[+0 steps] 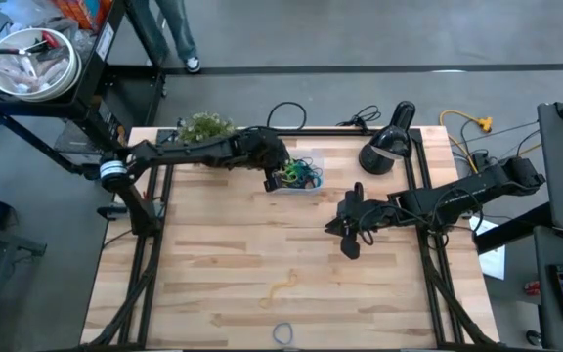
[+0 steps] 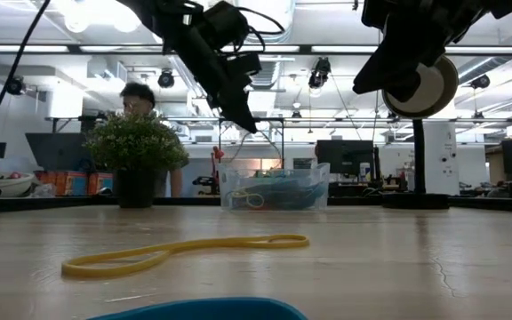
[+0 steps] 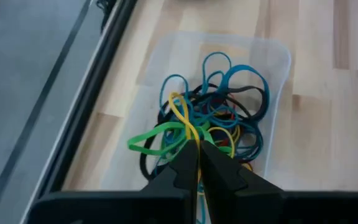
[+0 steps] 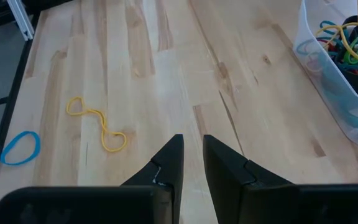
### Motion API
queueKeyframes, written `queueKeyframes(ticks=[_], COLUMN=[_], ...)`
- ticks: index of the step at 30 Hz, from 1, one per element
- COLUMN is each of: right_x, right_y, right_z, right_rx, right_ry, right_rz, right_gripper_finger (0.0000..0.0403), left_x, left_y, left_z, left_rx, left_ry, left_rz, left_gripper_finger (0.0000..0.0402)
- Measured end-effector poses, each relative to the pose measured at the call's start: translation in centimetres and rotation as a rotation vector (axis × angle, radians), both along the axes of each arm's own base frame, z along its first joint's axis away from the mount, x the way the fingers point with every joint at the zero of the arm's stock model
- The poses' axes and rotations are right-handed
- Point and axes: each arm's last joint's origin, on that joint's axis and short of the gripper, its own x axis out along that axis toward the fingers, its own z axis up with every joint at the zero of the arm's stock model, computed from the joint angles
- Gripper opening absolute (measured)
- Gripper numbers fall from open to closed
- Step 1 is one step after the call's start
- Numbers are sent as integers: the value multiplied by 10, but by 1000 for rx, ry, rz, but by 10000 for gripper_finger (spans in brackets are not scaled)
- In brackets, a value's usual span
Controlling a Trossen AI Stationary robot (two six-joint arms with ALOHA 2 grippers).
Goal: Pick and place rubber bands into bin
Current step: Put the yellow rubberband into the transparent bin
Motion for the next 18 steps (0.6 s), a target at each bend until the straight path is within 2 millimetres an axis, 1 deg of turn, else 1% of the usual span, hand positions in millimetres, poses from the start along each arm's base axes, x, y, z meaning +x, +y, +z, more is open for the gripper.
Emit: queueKeyframes(ticks=[5, 10, 12, 18], right_x=[0, 0, 0, 0], right_y=[0, 0, 0, 0], right_z=[0, 0, 0, 0], right_rx=[0, 0, 1, 1], right_ry=[0, -1, -1, -2], right_rz=[0, 0, 0, 0], right_gripper_finger=[57, 57, 57, 57], left_x=[4, 4, 5, 6], left_y=[1, 1, 1, 1], left_z=[-8, -9, -8, -7], left_rx=[-19, -12, -2, 2], left_ry=[21, 20, 15, 4], left_rz=[-10, -15, -24, -29], left_gripper_finger=[0, 4, 17, 82])
